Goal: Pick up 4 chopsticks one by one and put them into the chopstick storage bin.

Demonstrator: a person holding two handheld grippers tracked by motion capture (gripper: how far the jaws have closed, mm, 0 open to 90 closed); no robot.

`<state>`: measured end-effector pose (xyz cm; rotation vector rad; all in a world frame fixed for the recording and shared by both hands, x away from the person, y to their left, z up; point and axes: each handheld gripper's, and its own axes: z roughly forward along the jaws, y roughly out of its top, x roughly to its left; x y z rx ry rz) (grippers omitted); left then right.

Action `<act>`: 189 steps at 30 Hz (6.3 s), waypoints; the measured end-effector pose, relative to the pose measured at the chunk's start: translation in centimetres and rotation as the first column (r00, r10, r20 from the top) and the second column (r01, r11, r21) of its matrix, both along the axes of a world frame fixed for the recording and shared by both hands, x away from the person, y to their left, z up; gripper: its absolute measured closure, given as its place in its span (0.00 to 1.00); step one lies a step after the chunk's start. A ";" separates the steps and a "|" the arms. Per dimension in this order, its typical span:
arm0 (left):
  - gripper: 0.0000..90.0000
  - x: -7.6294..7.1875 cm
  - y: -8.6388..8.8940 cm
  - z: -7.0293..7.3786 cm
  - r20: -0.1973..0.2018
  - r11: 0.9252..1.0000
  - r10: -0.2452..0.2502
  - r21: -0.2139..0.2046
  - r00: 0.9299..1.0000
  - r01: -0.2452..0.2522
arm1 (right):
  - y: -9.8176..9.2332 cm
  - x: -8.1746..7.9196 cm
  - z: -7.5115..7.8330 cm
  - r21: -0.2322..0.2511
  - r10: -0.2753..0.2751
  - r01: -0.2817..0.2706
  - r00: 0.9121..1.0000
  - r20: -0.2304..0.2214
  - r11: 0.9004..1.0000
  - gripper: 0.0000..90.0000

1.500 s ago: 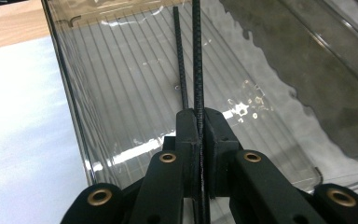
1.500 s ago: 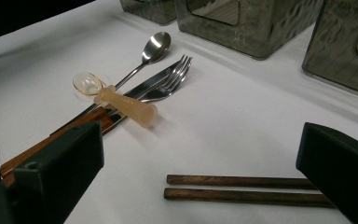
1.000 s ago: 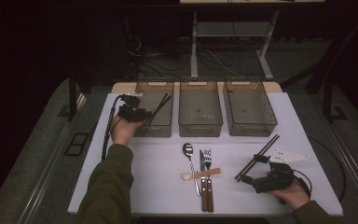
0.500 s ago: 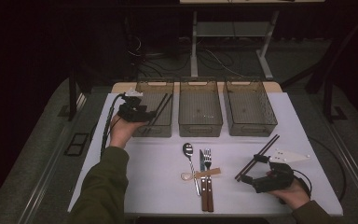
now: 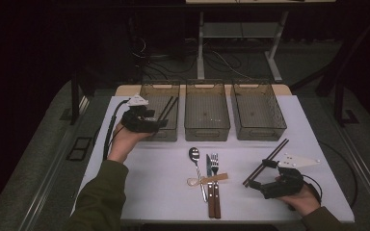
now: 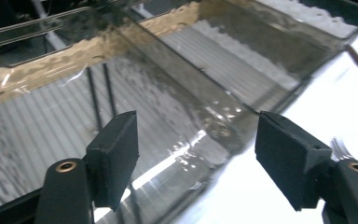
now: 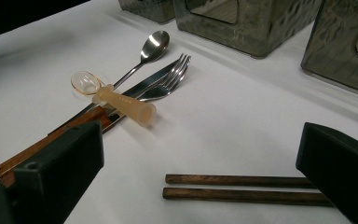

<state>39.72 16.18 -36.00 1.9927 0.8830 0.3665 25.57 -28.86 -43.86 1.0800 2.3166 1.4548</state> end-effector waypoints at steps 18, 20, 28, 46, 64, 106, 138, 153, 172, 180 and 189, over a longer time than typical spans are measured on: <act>0.17 -6.5 -0.4 -3.7 0.008 0.997 -0.070 -0.035 0.997 0.071 | 0.0 0.0 0.0 -0.003 -0.003 0.003 1.000 0.001 1.000 0.01; 0.16 -7.2 -0.3 -4.0 0.019 0.997 -0.070 -0.044 0.997 0.071 | 0.0 0.0 0.0 -0.005 -0.002 0.002 1.000 0.002 1.000 0.01; 0.09 -9.4 0.0 -4.9 0.035 0.994 -0.084 -0.068 0.996 0.087 | 0.0 -0.1 0.0 -0.004 0.001 -0.001 1.000 0.002 1.000 0.01; 0.00 -12.7 -0.2 -7.2 0.017 0.984 -0.166 -0.058 0.986 0.167 | 0.0 -0.1 0.1 -0.010 -0.001 0.001 1.000 -0.021 1.000 0.01; 0.01 -12.8 -0.3 -7.4 0.007 0.980 -0.190 -0.049 0.982 0.190 | -1.8 1.0 0.7 -0.062 -0.054 0.049 0.994 -0.090 0.997 0.29; 0.02 -12.9 -0.6 -7.4 -0.003 0.978 -0.202 -0.044 0.979 0.202 | 0.9 1.6 -0.7 -0.216 0.128 -0.176 0.967 -0.218 0.960 1.00; 0.02 -12.9 -0.6 -7.4 -0.004 0.979 -0.200 -0.045 0.980 0.200 | 2.1 2.8 -0.8 -0.220 0.144 -0.191 0.967 -0.213 0.957 1.00; 0.02 -13.0 -0.6 -7.4 -0.007 0.979 -0.202 -0.042 0.979 0.202 | 2.6 3.4 -0.8 -0.208 0.147 -0.190 0.968 -0.204 0.960 1.00; 0.02 -12.9 -0.7 -7.4 -0.007 0.978 -0.205 -0.041 0.979 0.205 | 3.3 4.6 -0.9 -0.215 0.132 -0.174 0.971 -0.197 0.961 1.00; 0.02 -12.9 -0.7 -7.4 -0.008 0.978 -0.207 -0.039 0.978 0.206 | 3.3 5.0 -0.9 -0.210 0.123 -0.163 0.974 -0.193 0.964 1.00; 0.02 -12.9 -0.7 -7.4 -0.009 0.978 -0.208 -0.038 0.978 0.207 | 3.7 5.6 -0.9 -0.201 0.118 -0.154 0.976 -0.182 0.967 1.00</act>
